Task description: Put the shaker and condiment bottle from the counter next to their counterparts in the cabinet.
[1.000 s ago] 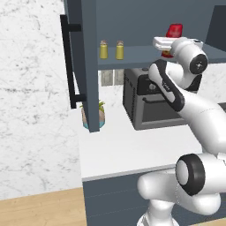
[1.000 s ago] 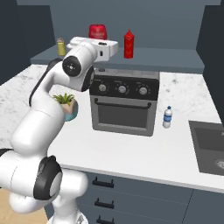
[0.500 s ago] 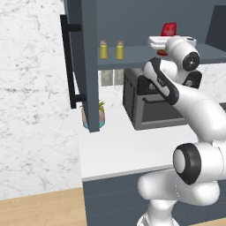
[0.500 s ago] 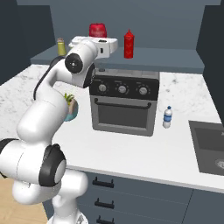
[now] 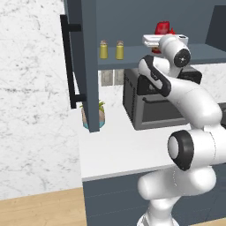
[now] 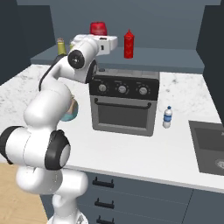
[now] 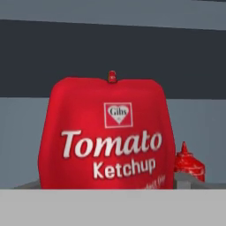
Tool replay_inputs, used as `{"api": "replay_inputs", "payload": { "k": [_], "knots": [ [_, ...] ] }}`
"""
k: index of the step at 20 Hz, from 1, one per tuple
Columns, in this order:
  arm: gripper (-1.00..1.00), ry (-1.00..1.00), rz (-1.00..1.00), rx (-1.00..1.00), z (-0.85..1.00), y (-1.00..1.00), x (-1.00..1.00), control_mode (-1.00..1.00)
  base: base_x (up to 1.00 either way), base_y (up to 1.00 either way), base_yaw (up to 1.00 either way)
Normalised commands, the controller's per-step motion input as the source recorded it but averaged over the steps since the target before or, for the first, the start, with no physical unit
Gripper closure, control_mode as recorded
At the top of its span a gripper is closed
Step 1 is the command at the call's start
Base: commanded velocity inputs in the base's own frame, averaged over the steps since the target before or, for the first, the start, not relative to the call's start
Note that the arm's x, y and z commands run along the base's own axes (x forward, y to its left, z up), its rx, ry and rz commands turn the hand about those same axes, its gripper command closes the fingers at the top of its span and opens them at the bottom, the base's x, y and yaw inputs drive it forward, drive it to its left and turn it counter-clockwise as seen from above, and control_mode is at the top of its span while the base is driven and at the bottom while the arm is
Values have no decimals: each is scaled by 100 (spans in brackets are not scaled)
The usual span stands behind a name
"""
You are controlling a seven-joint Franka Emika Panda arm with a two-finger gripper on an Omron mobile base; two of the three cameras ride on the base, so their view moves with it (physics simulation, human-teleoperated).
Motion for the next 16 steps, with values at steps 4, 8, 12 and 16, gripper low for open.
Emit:
{"api": "replay_inputs", "payload": {
  "k": [4, 8, 12, 16],
  "knots": [
    [100, 0, 0, 0, 0, 0, 33, -100, 0, 0, 0],
    [100, 1, 0, 0, -2, 0, 16, -100, 0, 0, 0],
    [100, 4, 0, 0, -11, 0, 16, -100, 0, 0, 0],
    [100, 6, 0, 0, -14, 0, 17, -100, 0, 0, 0]
  ]
}}
